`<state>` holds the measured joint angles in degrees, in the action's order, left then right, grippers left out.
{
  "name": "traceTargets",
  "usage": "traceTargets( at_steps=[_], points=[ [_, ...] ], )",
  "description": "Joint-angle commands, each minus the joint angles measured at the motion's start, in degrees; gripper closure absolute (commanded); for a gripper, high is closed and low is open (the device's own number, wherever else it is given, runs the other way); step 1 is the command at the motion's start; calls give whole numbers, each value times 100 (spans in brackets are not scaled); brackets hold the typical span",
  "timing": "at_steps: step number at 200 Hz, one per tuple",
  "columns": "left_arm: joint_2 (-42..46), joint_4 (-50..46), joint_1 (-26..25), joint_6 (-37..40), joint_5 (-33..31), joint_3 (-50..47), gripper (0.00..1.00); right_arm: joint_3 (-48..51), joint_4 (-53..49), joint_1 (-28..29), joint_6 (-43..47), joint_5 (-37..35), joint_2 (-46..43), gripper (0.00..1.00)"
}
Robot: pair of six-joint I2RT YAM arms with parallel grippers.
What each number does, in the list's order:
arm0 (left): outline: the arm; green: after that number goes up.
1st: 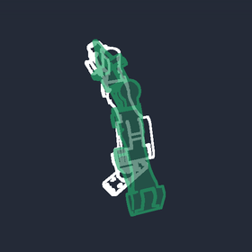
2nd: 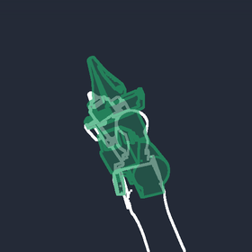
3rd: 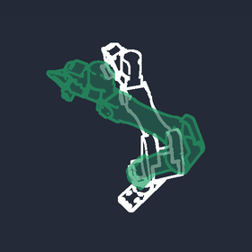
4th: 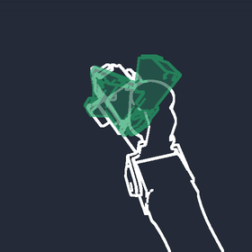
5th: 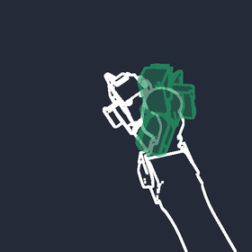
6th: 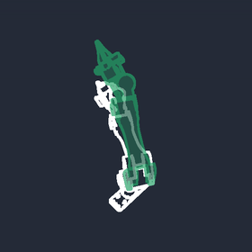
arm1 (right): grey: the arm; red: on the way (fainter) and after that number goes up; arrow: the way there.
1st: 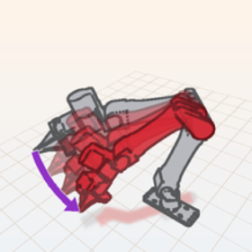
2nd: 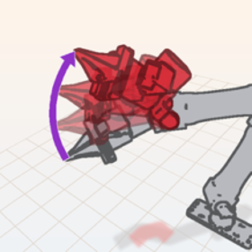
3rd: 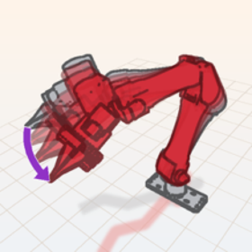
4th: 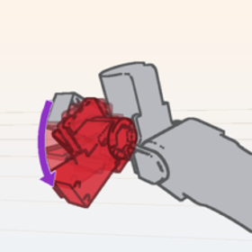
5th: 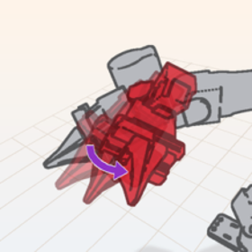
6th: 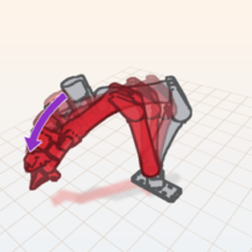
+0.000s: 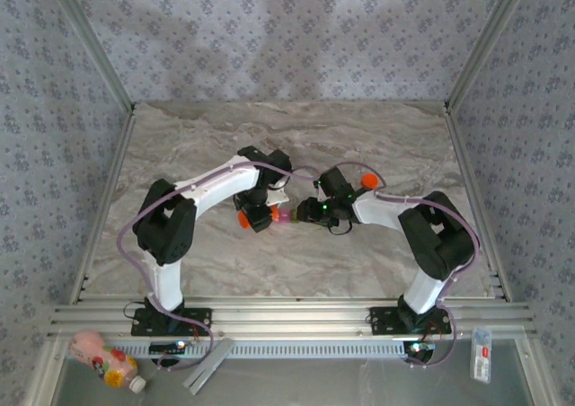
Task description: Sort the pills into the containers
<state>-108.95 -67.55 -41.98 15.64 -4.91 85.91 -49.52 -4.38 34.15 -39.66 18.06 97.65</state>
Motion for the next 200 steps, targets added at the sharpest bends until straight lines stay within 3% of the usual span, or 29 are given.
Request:
traceTargets(
  at_steps=[1,200],
  points=[
    [276,241,44,62,241,-128,100,-63,-346,-3,-3,-134,174,53],
    [1059,1671,198,-26,719,-1514,100,-442,-844,12,55,-321,68,48]
  ],
)
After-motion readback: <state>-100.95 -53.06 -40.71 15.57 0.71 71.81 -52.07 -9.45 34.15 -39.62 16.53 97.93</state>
